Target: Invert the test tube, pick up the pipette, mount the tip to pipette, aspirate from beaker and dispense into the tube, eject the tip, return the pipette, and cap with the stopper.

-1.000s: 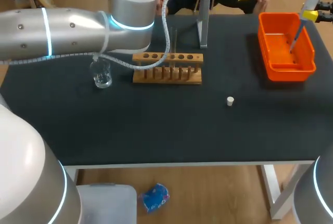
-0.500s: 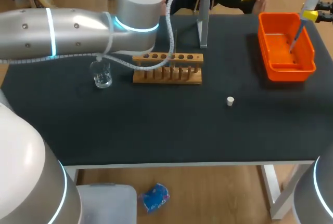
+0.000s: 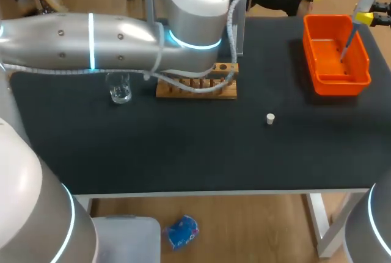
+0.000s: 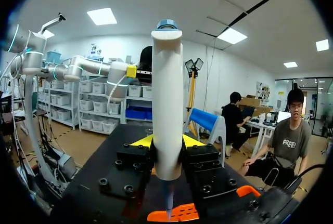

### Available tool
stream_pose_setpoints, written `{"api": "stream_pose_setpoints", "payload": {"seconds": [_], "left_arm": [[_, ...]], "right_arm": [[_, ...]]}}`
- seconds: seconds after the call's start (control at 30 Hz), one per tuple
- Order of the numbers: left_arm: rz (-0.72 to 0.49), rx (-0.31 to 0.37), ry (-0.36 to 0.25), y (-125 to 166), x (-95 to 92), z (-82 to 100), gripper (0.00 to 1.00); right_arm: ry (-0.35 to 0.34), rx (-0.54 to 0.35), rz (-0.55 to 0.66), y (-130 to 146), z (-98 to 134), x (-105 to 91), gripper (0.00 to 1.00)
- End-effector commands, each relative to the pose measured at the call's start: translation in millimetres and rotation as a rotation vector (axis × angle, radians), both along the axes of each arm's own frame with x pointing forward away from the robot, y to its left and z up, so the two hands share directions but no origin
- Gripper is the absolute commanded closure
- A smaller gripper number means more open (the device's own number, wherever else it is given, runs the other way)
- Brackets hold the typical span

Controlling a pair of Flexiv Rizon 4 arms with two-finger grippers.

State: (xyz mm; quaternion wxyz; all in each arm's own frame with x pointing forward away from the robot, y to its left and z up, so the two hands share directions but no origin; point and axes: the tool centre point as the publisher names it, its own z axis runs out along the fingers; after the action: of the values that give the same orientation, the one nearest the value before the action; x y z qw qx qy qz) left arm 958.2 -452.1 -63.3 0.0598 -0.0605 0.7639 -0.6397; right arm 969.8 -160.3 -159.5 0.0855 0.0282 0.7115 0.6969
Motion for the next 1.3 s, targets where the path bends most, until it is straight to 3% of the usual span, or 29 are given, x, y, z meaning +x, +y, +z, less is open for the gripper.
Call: {"api": "stream_pose_setpoints", "payload": {"seconds": [0.03,0.5,0.6,0.63,0.67,0.73,1.3], "left_arm": [[-0.018,-0.025,-0.012,-17,4.4,-3.2,0.00],[-0.018,-0.025,-0.012,-17,4.4,-3.2,0.00],[-0.012,0.004,-0.006,-24,7.0,-1.2,0.00],[-0.002,0.009,-0.003,-26,7.6,-0.3,0.27],[0.000,0.010,-0.002,-28,8.2,-0.1,0.41],[-0.010,0.002,-0.004,-34,8.5,0.8,1.00],[-0.074,-0.009,-0.028,-54,8.9,6.1,1.00]], "right_arm": [[0.000,-0.002,-0.001,0,1,-0.8,1.00],[0.000,-0.002,-0.001,0,1,-0.8,1.00],[0.000,-0.002,-0.001,0,1,-0.8,1.00],[0.000,-0.002,-0.001,0,1,-0.8,1.00],[0.000,-0.002,-0.001,0,1,-0.8,1.00],[0.000,-0.002,-0.001,0,1,-0.8,1.00],[0.000,-0.002,-0.001,0,1,-0.8,1.00]]}}
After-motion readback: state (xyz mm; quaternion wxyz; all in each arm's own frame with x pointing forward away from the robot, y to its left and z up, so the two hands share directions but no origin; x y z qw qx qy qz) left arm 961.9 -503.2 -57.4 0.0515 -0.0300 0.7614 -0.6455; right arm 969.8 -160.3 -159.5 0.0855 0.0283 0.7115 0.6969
